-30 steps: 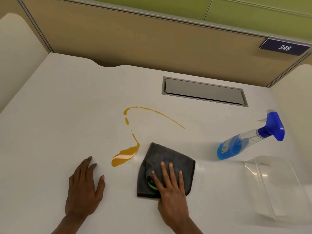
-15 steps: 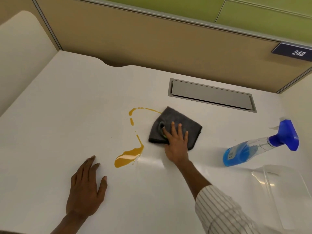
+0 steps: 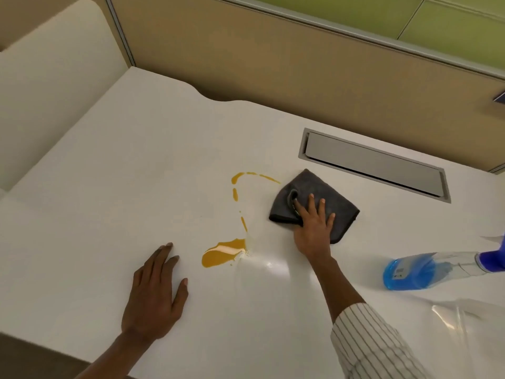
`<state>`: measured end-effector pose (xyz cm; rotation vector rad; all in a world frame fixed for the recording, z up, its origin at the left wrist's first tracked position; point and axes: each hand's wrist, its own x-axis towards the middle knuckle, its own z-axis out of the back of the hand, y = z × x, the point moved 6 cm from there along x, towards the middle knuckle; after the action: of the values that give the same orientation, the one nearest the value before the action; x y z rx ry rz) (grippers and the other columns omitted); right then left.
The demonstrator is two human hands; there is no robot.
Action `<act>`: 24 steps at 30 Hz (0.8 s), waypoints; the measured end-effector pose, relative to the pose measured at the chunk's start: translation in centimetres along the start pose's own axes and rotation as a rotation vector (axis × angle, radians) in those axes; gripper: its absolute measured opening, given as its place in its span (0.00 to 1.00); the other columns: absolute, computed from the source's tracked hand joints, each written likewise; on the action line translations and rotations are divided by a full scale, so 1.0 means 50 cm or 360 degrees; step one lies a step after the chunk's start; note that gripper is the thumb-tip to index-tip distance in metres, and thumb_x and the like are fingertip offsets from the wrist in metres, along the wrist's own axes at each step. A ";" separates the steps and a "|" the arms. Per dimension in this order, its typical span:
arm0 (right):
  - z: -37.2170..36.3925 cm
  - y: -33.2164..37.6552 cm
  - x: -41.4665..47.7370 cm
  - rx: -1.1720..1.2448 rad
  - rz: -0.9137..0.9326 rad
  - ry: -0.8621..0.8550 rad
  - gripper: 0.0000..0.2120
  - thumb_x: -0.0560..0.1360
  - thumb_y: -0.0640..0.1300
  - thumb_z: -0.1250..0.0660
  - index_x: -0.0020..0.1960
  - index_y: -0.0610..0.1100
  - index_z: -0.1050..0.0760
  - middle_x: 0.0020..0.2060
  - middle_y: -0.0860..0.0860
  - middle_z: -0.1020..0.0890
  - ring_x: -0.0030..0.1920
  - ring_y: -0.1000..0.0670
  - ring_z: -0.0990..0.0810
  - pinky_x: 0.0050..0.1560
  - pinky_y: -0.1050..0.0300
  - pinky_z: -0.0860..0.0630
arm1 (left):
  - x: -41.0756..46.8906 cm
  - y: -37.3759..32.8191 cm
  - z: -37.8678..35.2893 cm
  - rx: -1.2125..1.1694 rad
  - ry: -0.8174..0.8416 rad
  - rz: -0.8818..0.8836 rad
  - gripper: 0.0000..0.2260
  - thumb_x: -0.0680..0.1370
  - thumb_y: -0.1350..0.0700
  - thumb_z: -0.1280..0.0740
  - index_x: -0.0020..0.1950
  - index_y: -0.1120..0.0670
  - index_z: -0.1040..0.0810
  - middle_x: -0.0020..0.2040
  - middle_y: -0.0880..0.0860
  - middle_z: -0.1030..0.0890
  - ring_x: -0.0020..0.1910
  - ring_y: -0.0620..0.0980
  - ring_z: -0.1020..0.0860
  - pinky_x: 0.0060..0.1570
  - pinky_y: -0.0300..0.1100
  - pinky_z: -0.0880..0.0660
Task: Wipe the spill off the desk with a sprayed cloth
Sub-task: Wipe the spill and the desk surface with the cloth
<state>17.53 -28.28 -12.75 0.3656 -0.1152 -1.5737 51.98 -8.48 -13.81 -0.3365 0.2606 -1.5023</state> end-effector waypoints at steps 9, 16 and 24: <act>-0.033 0.156 -0.008 0.0057 0.0732 0.0335 0.35 0.75 0.39 0.45 0.81 0.55 0.38 0.85 0.50 0.50 0.84 0.43 0.60 0.81 0.33 0.63 | -0.001 0.002 0.001 0.0005 -0.0012 0.0007 0.24 0.82 0.45 0.41 0.73 0.57 0.26 0.83 0.56 0.34 0.81 0.57 0.32 0.72 0.56 0.30; -0.005 0.090 0.041 0.0205 0.0532 0.0271 0.36 0.71 0.34 0.44 0.80 0.49 0.33 0.84 0.49 0.43 0.85 0.41 0.53 0.81 0.32 0.59 | 0.001 0.003 -0.006 0.0067 0.0005 0.0003 0.24 0.83 0.46 0.40 0.73 0.59 0.25 0.83 0.57 0.34 0.82 0.58 0.34 0.74 0.55 0.32; -0.042 0.250 0.178 0.0004 0.0610 0.0372 0.32 0.79 0.38 0.39 0.82 0.52 0.38 0.85 0.48 0.48 0.84 0.39 0.56 0.80 0.29 0.60 | -0.003 0.009 -0.006 0.0045 -0.0010 -0.0002 0.24 0.83 0.45 0.39 0.74 0.57 0.26 0.83 0.56 0.34 0.83 0.56 0.36 0.76 0.52 0.34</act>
<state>30.14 -37.30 -12.44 0.4957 -0.0046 -1.1447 52.30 -8.32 -14.26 -0.3183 0.2340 -1.5046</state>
